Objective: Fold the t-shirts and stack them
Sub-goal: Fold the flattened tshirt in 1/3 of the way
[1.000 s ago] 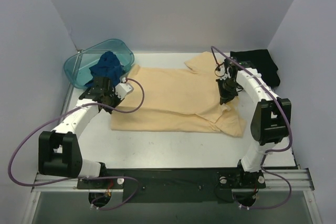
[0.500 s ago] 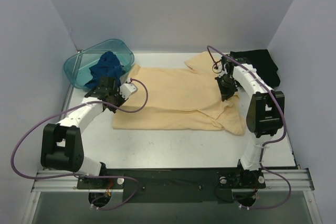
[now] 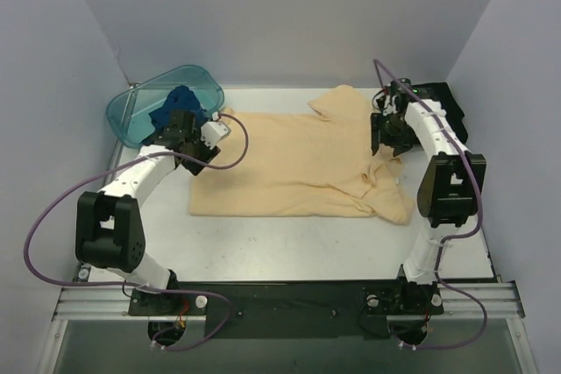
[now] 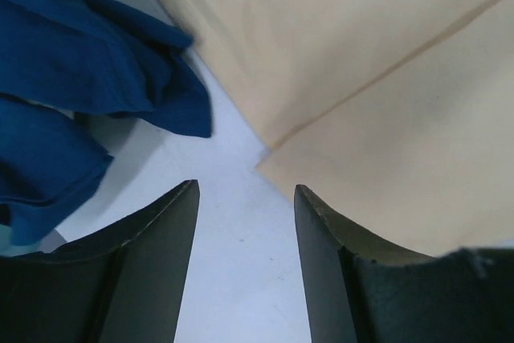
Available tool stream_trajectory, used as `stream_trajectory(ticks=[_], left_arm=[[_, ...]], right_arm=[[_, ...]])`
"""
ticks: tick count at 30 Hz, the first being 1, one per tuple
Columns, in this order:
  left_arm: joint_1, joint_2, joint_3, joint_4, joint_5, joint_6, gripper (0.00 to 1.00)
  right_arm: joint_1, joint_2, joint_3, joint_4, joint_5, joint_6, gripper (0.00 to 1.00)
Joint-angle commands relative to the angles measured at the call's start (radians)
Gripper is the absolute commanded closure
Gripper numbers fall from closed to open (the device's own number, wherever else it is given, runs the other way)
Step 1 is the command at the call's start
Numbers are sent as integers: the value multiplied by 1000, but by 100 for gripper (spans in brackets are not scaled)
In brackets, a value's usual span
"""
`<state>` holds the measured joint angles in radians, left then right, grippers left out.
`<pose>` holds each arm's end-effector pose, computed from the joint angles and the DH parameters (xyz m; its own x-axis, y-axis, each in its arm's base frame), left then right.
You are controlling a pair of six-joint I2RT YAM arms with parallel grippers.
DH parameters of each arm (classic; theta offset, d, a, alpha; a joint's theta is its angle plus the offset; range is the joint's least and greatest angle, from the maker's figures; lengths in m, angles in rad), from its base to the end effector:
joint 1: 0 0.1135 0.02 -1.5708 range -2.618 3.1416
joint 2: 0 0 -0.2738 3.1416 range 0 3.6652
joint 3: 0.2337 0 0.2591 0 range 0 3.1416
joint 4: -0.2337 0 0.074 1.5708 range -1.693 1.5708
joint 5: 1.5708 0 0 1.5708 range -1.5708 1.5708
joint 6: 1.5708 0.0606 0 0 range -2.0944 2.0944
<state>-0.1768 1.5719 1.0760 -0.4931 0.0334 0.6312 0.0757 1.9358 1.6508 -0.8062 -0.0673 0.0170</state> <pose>0.3388 -0.0626 0.2077 -0.5496 0.6973 -0.4601 0.6418 0.7050 0.3018 0.4370 0.0372 0.2367 -0.8863 -0.0502 -0.4603 -0.0913 0.9935 0.0675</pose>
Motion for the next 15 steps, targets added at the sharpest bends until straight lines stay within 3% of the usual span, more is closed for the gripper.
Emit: stream_trajectory(ticks=[1,4,6,9,15], left_arm=[[0,-73,136,-123,71,22,39],[-9,-169,99,-254,222,183,40],[-21,-232,-21,-330,278,305,43],[-39,-309,-152,-384,299,444,43],[-49,-306,-336,-164,250,513,34]], right_arm=[[-183,-132,-24,-37,-84,217,44],[-281,-288,-199,1,-202,300,44],[-349,-369,-389,37,-256,323,46],[-421,-437,-534,74,-217,334,47],[-540,-448,-720,186,-272,383,47]])
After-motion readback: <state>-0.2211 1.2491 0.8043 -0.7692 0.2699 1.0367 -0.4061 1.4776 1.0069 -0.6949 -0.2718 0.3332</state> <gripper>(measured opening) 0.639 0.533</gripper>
